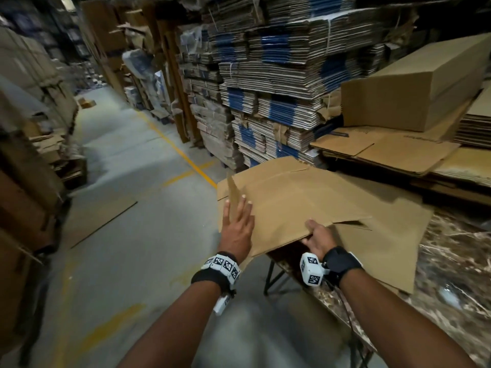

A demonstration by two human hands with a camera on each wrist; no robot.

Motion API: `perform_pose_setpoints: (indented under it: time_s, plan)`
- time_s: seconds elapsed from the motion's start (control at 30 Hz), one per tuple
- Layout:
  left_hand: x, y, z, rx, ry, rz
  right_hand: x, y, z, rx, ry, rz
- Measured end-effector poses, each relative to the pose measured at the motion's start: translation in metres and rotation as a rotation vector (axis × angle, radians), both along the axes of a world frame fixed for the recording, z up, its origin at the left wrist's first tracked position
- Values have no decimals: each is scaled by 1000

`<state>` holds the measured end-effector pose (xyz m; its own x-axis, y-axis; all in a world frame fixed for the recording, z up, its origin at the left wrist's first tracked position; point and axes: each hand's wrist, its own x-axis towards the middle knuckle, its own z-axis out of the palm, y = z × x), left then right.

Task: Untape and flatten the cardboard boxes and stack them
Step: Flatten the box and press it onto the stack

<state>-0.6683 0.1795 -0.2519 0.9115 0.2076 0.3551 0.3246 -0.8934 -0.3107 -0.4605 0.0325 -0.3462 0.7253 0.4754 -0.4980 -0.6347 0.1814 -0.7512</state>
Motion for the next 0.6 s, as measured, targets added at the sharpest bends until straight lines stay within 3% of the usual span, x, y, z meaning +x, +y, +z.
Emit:
perform_pose_setpoints:
  time_s: [0.2,0.4,0.6]
  plan:
    - [-15,-2,-48,-252,300,142,-26,3,41,26,-39,-67]
    - [-12,11,-55,-569,248,179,0,-6,53,-57,-146,-104]
    - [3,2,-53,-643,309,19,46,-41,56,-224,-230,-277]
